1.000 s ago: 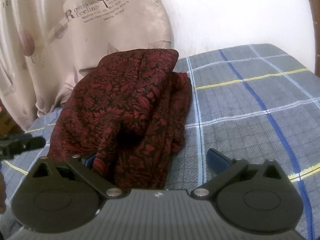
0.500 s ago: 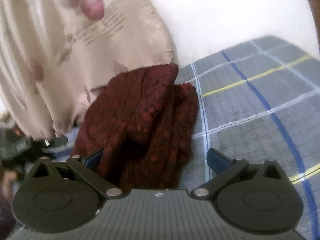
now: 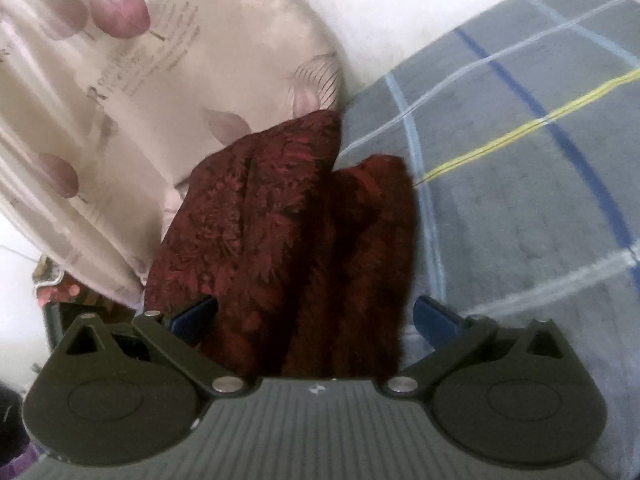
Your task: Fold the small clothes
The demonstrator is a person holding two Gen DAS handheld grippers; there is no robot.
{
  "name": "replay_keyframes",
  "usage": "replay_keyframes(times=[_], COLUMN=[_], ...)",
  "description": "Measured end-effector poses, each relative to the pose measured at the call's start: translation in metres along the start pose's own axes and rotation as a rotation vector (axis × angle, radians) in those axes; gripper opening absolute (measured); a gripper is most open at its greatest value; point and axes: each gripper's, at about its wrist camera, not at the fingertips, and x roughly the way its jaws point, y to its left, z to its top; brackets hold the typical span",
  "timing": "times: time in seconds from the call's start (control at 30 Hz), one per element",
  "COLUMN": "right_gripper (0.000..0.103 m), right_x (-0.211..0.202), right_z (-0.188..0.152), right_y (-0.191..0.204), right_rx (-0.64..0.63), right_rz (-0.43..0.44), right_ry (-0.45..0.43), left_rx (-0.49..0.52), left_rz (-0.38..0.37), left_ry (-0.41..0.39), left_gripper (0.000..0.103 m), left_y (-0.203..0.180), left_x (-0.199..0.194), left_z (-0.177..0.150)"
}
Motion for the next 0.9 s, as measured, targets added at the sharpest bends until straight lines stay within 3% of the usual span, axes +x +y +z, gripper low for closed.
replay_keyframes(times=[0.23,0.3,0.4,0.53,0.77,0.9], right_gripper=[0.102,0.095,0.074,0.061,0.056,0.056], right_x=[0.022,0.018,0.011,0.006,-0.01,-0.023], right_z=[0.004,0.001,-0.004,-0.01,-0.017,-0.025], right_y=[0.013,0.01,0.005,0.007,0.035,0.062], right_rx=[-0.069,-0.076,-0.075,-0.055,-0.066,-0.071], right_rz=[0.06,0.067,0.069,0.07,0.082,0.108], right_ry=[0.063,0.046,0.022,-0.022,-0.061,-0.075], left_rx=[0.05,0.076,0.084,0.1,0.172,0.158], left_rz=[-0.055,-0.043,-0.042,-0.014,0.052,0.073], left_ry=[0.039,0.028,-0.015,-0.058,-0.093,-0.117], left_gripper=[0.103,0.102,0.093,0.085,0.085,0.085], left_y=[-0.001,-0.004,-0.009,-0.02,-0.053,-0.065], left_x=[0.02,0.024,0.024,0.014,-0.021,-0.053], left_z=[0.011,0.01,0.004,-0.003,-0.016,-0.03])
